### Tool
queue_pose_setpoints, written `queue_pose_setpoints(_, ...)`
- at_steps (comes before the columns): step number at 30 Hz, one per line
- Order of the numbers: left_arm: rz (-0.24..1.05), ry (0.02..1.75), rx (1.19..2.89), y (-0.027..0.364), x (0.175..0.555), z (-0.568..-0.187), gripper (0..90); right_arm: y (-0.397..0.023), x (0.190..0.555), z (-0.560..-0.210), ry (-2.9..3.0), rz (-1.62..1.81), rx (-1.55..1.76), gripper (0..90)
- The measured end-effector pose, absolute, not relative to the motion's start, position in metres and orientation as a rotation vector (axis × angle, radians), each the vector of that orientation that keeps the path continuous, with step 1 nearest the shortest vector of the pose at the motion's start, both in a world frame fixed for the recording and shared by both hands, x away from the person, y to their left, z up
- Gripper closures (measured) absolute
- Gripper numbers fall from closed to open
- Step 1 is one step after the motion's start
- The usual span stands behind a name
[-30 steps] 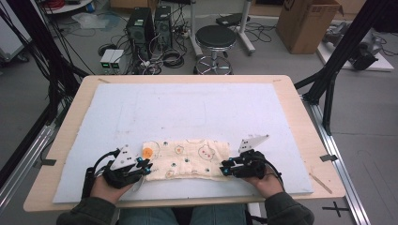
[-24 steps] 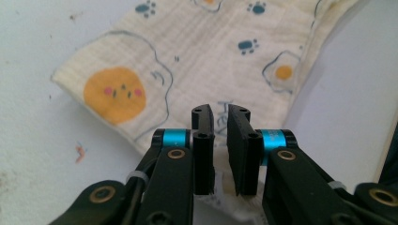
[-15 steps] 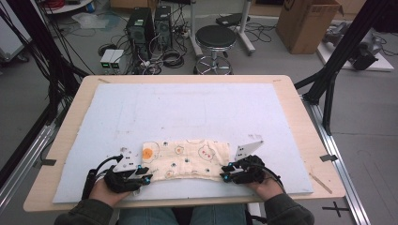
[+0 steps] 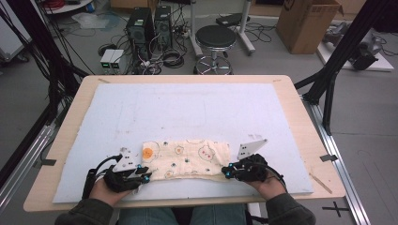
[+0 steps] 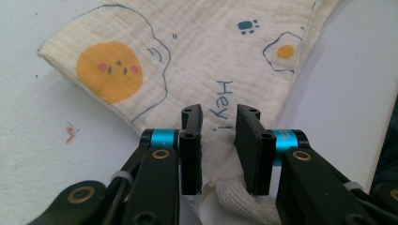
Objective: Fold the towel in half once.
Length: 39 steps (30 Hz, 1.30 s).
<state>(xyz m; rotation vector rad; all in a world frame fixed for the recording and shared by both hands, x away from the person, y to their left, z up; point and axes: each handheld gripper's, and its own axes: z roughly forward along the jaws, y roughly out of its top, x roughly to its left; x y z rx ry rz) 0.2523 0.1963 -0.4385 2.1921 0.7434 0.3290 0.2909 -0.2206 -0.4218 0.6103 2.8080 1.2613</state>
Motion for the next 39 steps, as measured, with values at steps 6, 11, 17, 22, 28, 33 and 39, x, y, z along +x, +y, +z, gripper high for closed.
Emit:
queue_pose_setpoints(6, 0.34, 0.758, 2.186, 0.197, 0.253, -0.438, 73.1, -0.221, 0.284, -0.412, 2.802, 1.31, 0.584, 85.7)
queue_pose_setpoints(11, 0.351, 0.767, 2.184, 0.197, 0.253, -0.438, 73.9, -0.223, 0.283, -0.42, 2.831, 1.275, 0.6, 85.7)
queue_pose_setpoints(17, 0.359, 0.778, 2.185, 0.199, 0.254, -0.438, 74.0, -0.225, 0.284, -0.435, 2.888, 1.23, 0.625, 84.8)
queue_pose_setpoints(22, 0.349, 0.785, 2.135, 0.203, 0.254, -0.432, 67.6, -0.226, 0.287, -0.428, 2.89, 1.298, 0.63, 68.2)
queue_pose_setpoints(28, 0.346, 0.77, 2.087, 0.202, 0.261, -0.418, 61.6, -0.221, 0.298, -0.414, 2.813, 1.375, 0.655, 63.5)
queue_pose_setpoints(33, 0.335, 0.767, 2.057, 0.194, 0.272, -0.412, 56.2, -0.21, 0.314, -0.409, 2.775, 1.371, 0.681, 62.2)
queue_pose_setpoints(39, 0.346, 0.749, 2.06, 0.18, 0.287, -0.409, 66.9, -0.191, 0.333, -0.403, 2.728, 1.348, 0.729, 74.8)
